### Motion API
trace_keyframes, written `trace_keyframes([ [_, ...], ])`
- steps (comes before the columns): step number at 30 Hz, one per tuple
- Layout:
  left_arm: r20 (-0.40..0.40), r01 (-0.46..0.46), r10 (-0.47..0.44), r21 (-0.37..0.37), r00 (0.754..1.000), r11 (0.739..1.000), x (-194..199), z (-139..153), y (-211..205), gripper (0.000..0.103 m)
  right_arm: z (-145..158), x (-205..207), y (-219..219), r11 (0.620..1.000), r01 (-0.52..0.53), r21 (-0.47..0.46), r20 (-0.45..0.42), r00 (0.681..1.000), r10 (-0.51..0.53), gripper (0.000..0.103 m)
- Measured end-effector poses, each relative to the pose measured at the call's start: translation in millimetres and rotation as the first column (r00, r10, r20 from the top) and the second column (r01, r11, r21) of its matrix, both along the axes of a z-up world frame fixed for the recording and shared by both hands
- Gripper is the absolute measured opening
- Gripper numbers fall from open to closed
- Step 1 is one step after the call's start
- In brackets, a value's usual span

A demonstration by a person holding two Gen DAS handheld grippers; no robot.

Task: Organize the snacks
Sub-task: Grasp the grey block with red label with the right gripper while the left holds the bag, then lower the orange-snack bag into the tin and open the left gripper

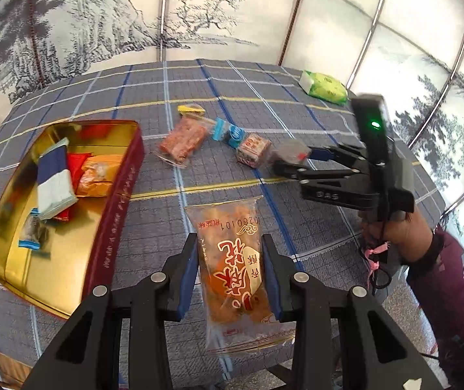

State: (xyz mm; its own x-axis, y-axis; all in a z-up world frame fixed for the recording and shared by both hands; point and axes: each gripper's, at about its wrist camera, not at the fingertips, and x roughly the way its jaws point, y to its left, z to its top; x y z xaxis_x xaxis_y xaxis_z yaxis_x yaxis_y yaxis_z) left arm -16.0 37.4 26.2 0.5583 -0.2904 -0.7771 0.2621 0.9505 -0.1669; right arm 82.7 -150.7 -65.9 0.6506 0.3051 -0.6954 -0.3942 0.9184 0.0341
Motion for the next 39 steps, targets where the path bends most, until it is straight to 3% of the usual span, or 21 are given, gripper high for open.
trace_keyframes([
  [3, 0.018, -0.044, 0.045, -0.008, 0.999, 0.999, -3, 10, 23, 0.033, 0, 3, -40, 0.985, 0.148, 0.093, -0.041, 0.989, -0.144, 0.06],
  [6, 0.039, -0.104, 0.103, 0.004, 0.994, 0.995, -3, 18, 53, 0.033, 0, 5, -62, 0.968, 0.227, 0.109, -0.054, 0.973, -0.223, 0.061],
  [12, 0.074, -0.221, 0.216, 0.072, 0.974, 0.973, 3, 21, 108, 0.033, 0, 10, -60, 0.967, 0.239, 0.091, -0.061, 0.97, -0.234, 0.061],
  [16, 0.048, -0.259, 0.256, 0.09, 0.966, 0.962, 11, 9, 134, 0.033, -1, 15, -60, 0.964, 0.251, 0.091, -0.071, 0.967, -0.245, 0.061],
  [39, -0.012, -0.224, 0.226, 0.083, 0.974, 0.971, 48, -28, 131, 0.033, -5, 18, -57, 0.959, 0.278, 0.064, -0.082, 0.959, -0.272, 0.061],
])
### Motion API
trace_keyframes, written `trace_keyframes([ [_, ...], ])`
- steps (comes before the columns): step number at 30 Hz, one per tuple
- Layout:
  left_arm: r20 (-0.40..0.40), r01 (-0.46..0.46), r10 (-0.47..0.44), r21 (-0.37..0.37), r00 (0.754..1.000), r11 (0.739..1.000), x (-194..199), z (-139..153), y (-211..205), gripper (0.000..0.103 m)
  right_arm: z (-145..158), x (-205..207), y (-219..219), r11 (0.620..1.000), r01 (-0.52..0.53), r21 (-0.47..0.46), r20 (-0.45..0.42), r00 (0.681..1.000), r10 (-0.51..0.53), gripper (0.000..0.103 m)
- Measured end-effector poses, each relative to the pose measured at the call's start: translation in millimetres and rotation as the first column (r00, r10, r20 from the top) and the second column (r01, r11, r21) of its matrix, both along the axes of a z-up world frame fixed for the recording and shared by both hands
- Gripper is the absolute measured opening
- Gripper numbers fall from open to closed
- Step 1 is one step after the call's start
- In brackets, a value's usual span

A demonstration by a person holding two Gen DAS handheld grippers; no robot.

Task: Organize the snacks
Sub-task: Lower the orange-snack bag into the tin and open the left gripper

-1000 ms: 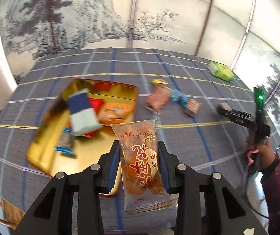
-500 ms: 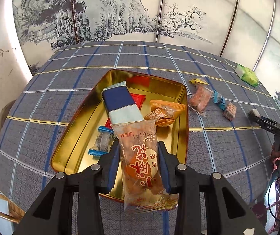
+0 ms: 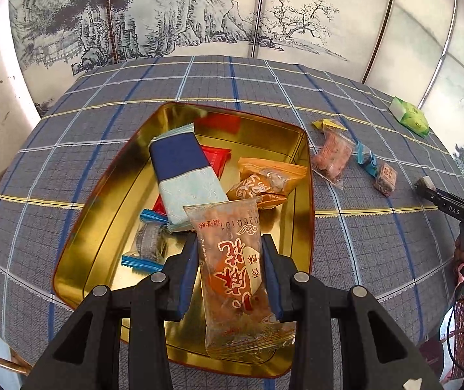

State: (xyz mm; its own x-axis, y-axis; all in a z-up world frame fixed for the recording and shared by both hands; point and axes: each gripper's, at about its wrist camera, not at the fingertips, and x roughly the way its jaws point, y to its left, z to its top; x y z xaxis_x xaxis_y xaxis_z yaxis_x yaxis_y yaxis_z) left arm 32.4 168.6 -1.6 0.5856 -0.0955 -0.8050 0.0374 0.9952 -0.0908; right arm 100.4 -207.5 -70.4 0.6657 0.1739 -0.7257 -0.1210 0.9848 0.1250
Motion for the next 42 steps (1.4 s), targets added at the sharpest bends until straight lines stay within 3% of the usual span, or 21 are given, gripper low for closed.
trace_keyframes([
  [29, 0.002, 0.024, -0.024, 0.063, 1.0, 0.998, 11, -13, -15, 0.034, 0, 0, 0, 1.0, 0.0, -0.002, -0.002, 1.0, 0.0, 0.061],
  [37, 0.078, -0.051, 0.045, 0.078, 0.996, 0.996, -5, -6, -11, 0.063, -2, 0, 0, 1.0, -0.005, -0.007, -0.001, 1.0, 0.005, 0.061],
  [42, 0.114, -0.083, 0.072, 0.093, 0.991, 0.992, -16, -1, -10, 0.072, -2, -3, 1, 1.0, -0.005, -0.022, -0.003, 1.0, 0.005, 0.061],
])
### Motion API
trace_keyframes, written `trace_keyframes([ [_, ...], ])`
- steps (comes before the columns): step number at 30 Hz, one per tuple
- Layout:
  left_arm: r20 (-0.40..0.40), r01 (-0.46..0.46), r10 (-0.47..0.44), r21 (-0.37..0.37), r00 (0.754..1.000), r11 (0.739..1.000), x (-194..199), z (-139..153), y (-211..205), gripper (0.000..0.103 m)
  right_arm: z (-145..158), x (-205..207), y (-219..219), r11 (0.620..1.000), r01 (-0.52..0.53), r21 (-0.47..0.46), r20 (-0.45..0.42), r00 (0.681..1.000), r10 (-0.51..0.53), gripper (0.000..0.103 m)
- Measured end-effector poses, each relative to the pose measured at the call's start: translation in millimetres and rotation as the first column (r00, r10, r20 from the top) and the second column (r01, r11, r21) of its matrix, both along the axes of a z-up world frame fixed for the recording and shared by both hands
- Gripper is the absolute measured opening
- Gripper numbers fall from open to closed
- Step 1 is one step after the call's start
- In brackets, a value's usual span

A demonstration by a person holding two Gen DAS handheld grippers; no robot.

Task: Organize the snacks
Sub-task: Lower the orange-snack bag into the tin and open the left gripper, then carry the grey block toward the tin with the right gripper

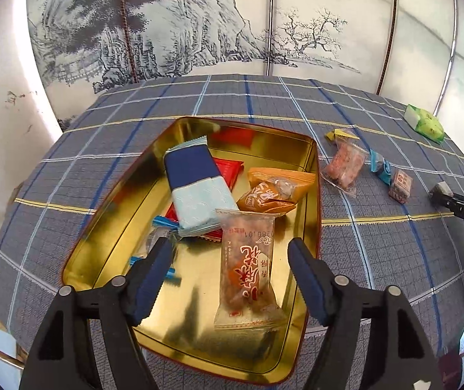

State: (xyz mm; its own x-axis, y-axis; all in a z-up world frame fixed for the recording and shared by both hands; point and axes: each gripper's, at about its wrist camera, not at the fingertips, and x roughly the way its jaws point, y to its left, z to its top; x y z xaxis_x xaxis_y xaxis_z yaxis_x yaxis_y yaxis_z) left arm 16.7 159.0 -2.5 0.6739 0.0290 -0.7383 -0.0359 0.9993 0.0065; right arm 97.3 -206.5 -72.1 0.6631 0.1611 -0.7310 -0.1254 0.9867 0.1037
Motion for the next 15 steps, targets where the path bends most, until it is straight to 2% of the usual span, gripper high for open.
trace_keyframes([
  [4, 0.022, -0.019, 0.019, 0.0, 1.0, 1.0, -8, 4, 3, 0.077, 1, -10, 5, 1.0, -0.007, 0.004, -0.003, 1.0, 0.007, 0.061],
  [15, 0.073, -0.046, 0.047, -0.013, 0.996, 0.999, -27, 9, 9, 0.079, 3, -56, 29, 0.999, -0.039, 0.025, 0.017, 0.999, 0.038, 0.061],
])
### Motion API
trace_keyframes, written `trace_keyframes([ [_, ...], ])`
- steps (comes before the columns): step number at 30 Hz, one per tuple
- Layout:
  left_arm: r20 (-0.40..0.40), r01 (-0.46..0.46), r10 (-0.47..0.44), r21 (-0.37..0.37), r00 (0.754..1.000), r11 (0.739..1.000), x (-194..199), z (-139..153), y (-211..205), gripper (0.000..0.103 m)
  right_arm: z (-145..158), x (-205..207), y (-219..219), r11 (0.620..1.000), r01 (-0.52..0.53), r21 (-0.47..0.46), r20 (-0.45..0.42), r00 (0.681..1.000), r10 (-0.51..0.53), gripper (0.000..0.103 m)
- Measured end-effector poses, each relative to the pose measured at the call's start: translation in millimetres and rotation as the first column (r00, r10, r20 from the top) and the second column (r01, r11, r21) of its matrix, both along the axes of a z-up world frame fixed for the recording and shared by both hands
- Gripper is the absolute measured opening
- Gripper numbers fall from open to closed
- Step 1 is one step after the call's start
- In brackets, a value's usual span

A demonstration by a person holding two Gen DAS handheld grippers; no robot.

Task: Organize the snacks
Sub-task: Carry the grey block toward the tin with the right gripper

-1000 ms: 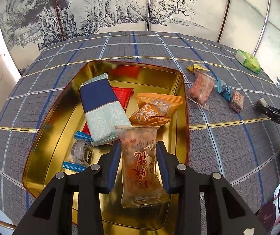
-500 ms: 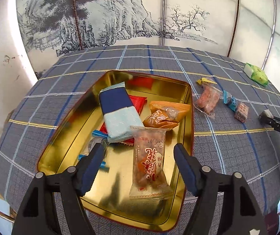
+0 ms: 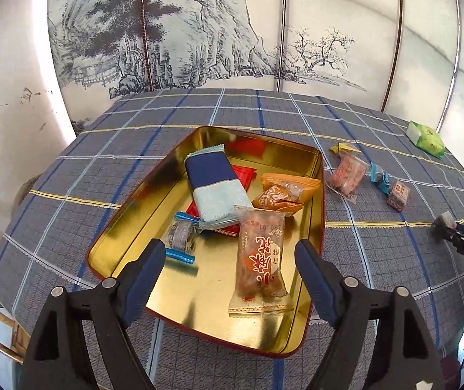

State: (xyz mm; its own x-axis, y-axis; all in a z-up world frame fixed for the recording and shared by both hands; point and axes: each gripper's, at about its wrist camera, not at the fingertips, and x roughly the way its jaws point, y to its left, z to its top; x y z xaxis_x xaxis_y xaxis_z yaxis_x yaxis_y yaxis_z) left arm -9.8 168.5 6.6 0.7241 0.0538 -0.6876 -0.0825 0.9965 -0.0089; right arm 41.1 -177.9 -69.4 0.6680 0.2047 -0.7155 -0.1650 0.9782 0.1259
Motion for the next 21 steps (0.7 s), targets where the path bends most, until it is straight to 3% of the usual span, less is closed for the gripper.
trace_keyframes([
  [9, 0.054, -0.005, 0.005, -0.013, 0.999, 1.0, -20, 10, 9, 0.085, 2, -24, 28, 0.998, -0.053, 0.039, -0.017, 0.998, 0.053, 0.061],
  [16, 0.053, -0.063, 0.065, -0.05, 0.996, 0.997, -39, 8, 31, 0.087, 17, -36, 57, 0.992, -0.115, 0.045, 0.001, 0.993, 0.115, 0.061],
  [21, 0.044, -0.071, 0.072, -0.037, 0.996, 0.997, -49, 6, 40, 0.088, 33, -36, 84, 0.983, -0.17, 0.074, 0.012, 0.986, 0.169, 0.061],
])
